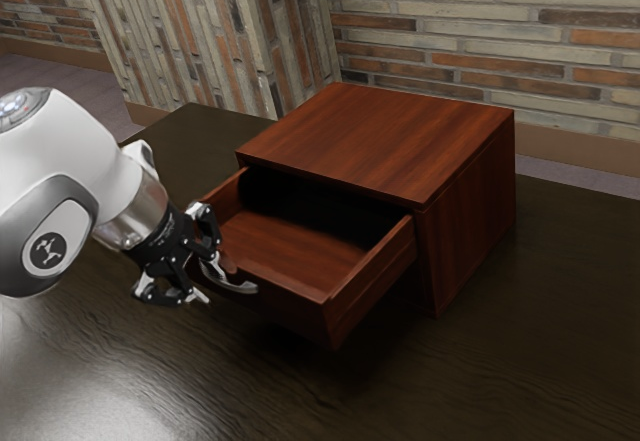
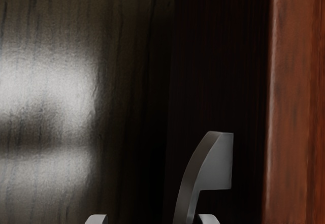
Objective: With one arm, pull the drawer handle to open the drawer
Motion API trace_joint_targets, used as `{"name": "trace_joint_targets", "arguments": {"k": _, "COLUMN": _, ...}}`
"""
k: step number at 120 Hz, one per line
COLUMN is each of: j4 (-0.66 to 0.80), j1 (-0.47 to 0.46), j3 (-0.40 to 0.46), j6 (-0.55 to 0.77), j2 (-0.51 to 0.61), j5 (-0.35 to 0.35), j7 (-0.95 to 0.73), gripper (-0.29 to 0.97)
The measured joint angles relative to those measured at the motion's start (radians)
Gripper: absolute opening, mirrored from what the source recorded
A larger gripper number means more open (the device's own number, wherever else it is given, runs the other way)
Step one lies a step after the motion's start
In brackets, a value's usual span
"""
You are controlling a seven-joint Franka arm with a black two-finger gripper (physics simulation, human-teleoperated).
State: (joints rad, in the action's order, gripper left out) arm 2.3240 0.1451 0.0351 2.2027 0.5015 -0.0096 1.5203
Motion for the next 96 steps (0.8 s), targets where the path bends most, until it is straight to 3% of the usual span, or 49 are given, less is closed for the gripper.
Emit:
{"name": "trace_joint_targets", "arguments": {"k": 36, "j4": -0.04, "j1": -0.005, "j3": 0.008, "j6": -0.009, "j2": 0.029, "j5": 0.04, "j7": 0.0, "gripper": 0.24}}
{"name": "trace_joint_targets", "arguments": {"k": 44, "j4": -0.223, "j1": -0.003, "j3": 0.009, "j6": -0.077, "j2": -0.024, "j5": 0.048, "j7": 0.0, "gripper": 0.33}}
{"name": "trace_joint_targets", "arguments": {"k": 55, "j4": -0.622, "j1": 0.003, "j3": 0.009, "j6": -0.293, "j2": -0.166, "j5": 0.041, "j7": 0.003, "gripper": 0.45}}
{"name": "trace_joint_targets", "arguments": {"k": 62, "j4": -0.722, "j1": 0.0, "j3": 0.01, "j6": -0.419, "j2": -0.191, "j5": 0.032, "j7": 0.008, "gripper": 0.51}}
{"name": "trace_joint_targets", "arguments": {"k": 77, "j4": -0.701, "j1": 0.003, "j3": 0.007, "j6": -0.588, "j2": -0.208, "j5": 0.019, "j7": 0.017, "gripper": 0.58}}
{"name": "trace_joint_targets", "arguments": {"k": 96, "j4": -0.642, "j1": 0.014, "j3": 0.002, "j6": -0.66, "j2": -0.219, "j5": 0.014, "j7": 0.013, "gripper": 0.63}}
